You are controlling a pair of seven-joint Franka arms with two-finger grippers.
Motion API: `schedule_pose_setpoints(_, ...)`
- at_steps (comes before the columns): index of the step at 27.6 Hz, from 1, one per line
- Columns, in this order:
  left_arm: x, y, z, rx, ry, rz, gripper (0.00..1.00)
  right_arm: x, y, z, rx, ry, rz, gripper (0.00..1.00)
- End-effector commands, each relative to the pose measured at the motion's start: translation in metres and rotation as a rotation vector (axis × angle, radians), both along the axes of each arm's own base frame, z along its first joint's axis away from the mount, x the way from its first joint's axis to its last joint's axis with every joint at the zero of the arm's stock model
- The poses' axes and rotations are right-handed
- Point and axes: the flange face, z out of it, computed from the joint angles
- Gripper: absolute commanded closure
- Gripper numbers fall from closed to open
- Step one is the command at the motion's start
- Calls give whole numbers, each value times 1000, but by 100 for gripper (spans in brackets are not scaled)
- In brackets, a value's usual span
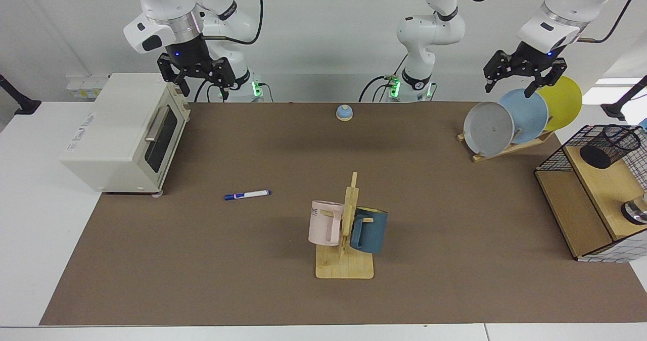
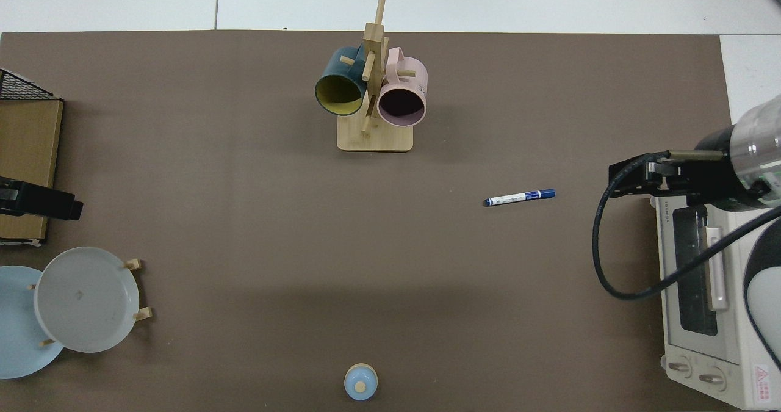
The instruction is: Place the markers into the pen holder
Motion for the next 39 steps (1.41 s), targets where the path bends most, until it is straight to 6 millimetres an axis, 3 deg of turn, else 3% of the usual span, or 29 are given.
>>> schedule_pose_setpoints(1,-8,3,1,3,4,8,0,-4,-2,2,7,5,-18,0)
schedule_pose_setpoints(11,-8,3,0,3,6,17,0,-7,6,2,3,8,-12,0)
schedule_pose_setpoints(16,-8,2,0,3,9,16,0,-5,5,-4,11,-20,-208,0)
schedule_pose_setpoints(27,-9,3,-1,4,15,17,0,18,10,-60,71,-22,-823,0)
schedule_pose_setpoints(33,-10,3,-1,4,21,17,0,43,16,-104,61,17,-1115,0)
schedule_pose_setpoints(39,-12,6,-1,3,27,21,0,67,25,-159,29,71,-1286,0)
